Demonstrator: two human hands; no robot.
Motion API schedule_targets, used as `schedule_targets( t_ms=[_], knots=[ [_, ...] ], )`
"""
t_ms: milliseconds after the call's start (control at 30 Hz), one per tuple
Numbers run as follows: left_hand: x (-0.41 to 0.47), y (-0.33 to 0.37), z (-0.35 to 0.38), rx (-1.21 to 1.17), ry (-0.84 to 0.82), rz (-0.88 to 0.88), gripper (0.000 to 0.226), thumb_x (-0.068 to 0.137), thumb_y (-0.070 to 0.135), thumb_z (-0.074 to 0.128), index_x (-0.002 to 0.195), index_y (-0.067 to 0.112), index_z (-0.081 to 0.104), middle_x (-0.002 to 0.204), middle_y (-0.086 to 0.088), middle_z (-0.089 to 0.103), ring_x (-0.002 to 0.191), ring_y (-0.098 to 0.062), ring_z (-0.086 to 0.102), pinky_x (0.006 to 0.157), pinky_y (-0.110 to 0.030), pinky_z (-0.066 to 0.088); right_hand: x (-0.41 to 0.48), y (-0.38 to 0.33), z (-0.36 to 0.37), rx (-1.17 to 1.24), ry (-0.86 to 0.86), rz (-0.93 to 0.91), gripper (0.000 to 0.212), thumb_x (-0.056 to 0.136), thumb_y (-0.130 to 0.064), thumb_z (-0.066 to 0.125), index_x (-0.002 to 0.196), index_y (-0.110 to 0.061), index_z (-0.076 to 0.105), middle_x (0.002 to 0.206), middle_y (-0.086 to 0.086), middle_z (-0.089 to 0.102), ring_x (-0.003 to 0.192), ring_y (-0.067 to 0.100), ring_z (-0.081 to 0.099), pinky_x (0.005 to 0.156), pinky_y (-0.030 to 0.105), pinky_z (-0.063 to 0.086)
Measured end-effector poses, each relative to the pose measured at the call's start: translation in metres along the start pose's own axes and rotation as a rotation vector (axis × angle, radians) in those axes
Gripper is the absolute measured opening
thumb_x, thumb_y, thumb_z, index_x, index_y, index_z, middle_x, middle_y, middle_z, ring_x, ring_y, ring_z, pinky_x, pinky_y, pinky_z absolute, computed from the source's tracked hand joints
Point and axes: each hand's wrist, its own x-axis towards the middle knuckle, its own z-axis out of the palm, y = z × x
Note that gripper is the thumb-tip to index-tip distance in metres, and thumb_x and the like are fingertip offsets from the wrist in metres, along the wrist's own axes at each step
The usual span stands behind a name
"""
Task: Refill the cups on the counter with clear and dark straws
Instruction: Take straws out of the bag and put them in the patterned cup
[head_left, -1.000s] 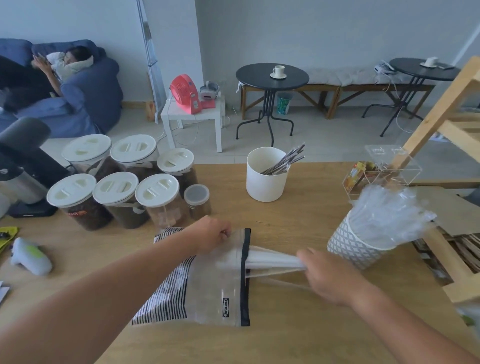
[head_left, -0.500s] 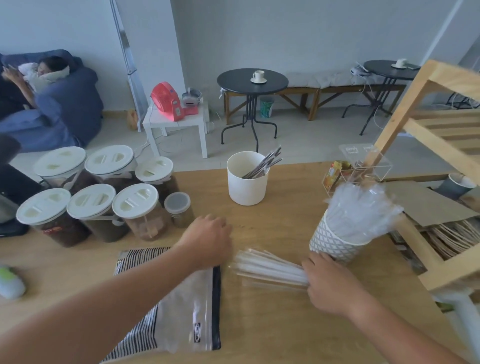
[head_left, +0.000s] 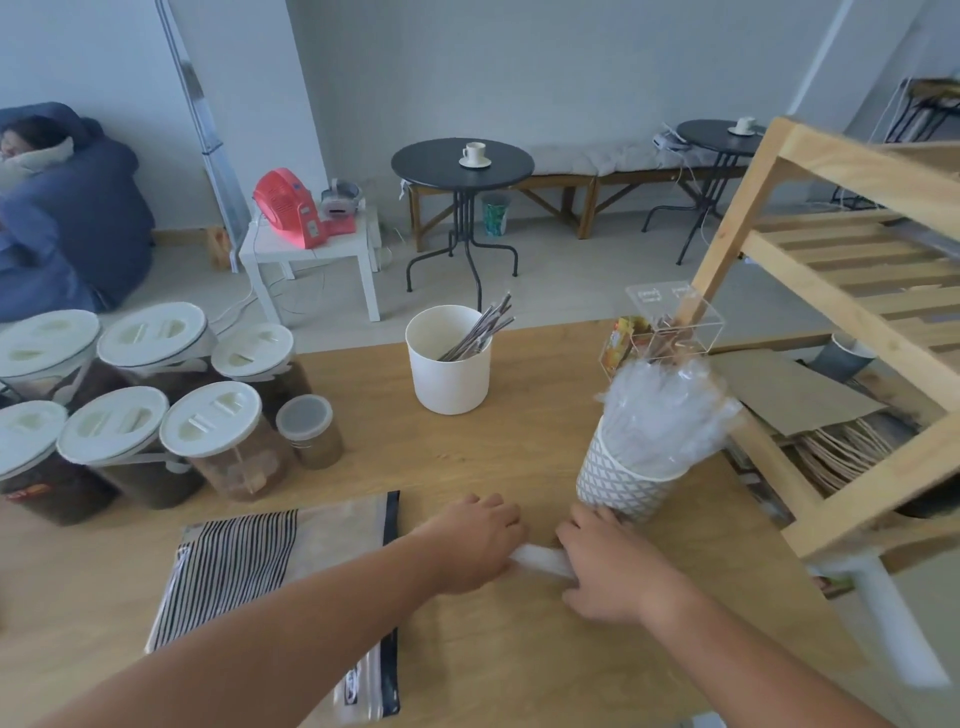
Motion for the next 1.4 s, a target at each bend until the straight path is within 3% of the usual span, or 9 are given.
schedule_targets(
  t_ms=[133,467,767,867,1033,1133,1233,1300,1400],
  knots=[
    [0.000,0.010,0.002,0.017,-0.028,-0.014,0.023,0.101,0.018,0.051,0.120,0.008,0.055,0.118,-0.014,0.053,0.098,-0.030,0.050,0.083,-0.044,0.048,0.006,-0.010,0.003,0.024,0.035,-0.018,0.044,0.088,-0.051,0.073,0.118,-0.022,0.058,0.128,0.000,0.050,0.126,0.027,0.048,0.103,0.045,0.042],
    [0.002,0.031,-0.007,0.170,-0.035,-0.061,0.025,0.103,0.015,0.035,0.118,0.003,0.052,0.108,-0.021,0.056,0.091,-0.036,0.055,0.075,-0.044,0.037,0.013,-0.022,0.001,0.006,-0.015,-0.041,0.024,0.102,-0.019,0.051,0.121,-0.009,0.063,0.125,0.015,0.066,0.116,0.036,0.063,0.090,0.041,0.045],
    [-0.003,0.001,-0.045,-0.306,-0.037,-0.143,0.017,0.099,0.027,0.047,0.115,0.022,0.046,0.094,0.003,0.057,0.077,-0.022,0.055,0.056,-0.031,0.033,-0.011,-0.007,-0.055,0.366,0.087,-0.024,0.011,0.094,-0.026,0.058,0.101,-0.034,0.054,0.084,-0.010,0.061,0.075,0.012,0.060,0.060,0.029,0.040],
    [-0.014,-0.017,-0.050,-0.419,0.078,-0.158,0.020,0.102,0.044,0.054,0.104,0.025,0.048,0.089,0.009,0.053,0.077,-0.016,0.051,0.064,-0.032,0.037,-0.023,0.001,-0.077,0.518,0.178,-0.026,0.006,0.094,-0.031,0.065,0.098,-0.035,0.064,0.081,-0.006,0.067,0.068,0.008,0.062,0.057,0.026,0.041],
    [-0.032,-0.030,-0.056,-0.898,0.351,-0.420,0.031,0.094,0.048,0.069,0.075,0.027,0.056,0.058,0.008,0.058,0.053,-0.003,0.050,0.055,-0.020,0.041,-0.038,-0.003,-0.098,1.110,0.317,-0.013,0.048,0.086,-0.054,0.084,0.126,-0.050,0.056,0.089,0.000,0.068,0.058,0.002,0.062,0.056,0.021,0.050],
    [-0.029,-0.014,-0.069,-1.063,0.425,-0.445,0.022,0.083,0.041,0.067,0.065,0.028,0.060,0.057,0.005,0.063,0.056,-0.009,0.059,0.060,-0.033,0.051,-0.038,-0.015,-0.103,1.030,0.410,-0.002,0.069,0.071,-0.074,0.084,0.129,-0.053,0.052,0.089,-0.010,0.065,0.060,-0.011,0.058,0.058,0.009,0.042],
    [-0.020,0.011,-0.090,-1.056,0.458,-0.317,0.014,0.070,0.027,0.050,0.064,0.031,0.062,0.060,0.001,0.064,0.057,-0.012,0.061,0.056,-0.039,0.053,-0.038,-0.032,-0.109,1.060,0.511,-0.107,0.065,0.071,-0.063,0.088,0.128,-0.050,0.060,0.075,-0.031,0.069,0.069,-0.017,0.064,0.062,0.002,0.044],
    [-0.014,0.025,-0.101,-1.016,0.500,-0.217,0.016,0.071,0.016,0.045,0.069,0.019,0.061,0.063,-0.007,0.062,0.057,-0.014,0.058,0.054,-0.041,0.051,-0.040,-0.038,-0.116,1.032,0.619,-0.111,0.046,0.074,-0.057,0.088,0.112,-0.035,0.074,0.085,-0.027,0.075,0.076,-0.006,0.072,0.068,0.008,0.051],
    [-0.003,0.037,-0.122,-0.989,0.493,-0.158,0.010,0.077,-0.002,0.046,0.079,-0.008,0.054,0.070,-0.026,0.054,0.060,-0.022,0.046,0.056,-0.050,0.050,-0.051,-0.031,-0.128,1.065,0.739,-0.079,0.033,0.082,-0.053,0.081,0.080,-0.020,0.077,0.067,-0.005,0.077,0.066,0.012,0.077,0.069,0.037,0.061]
  ],
)
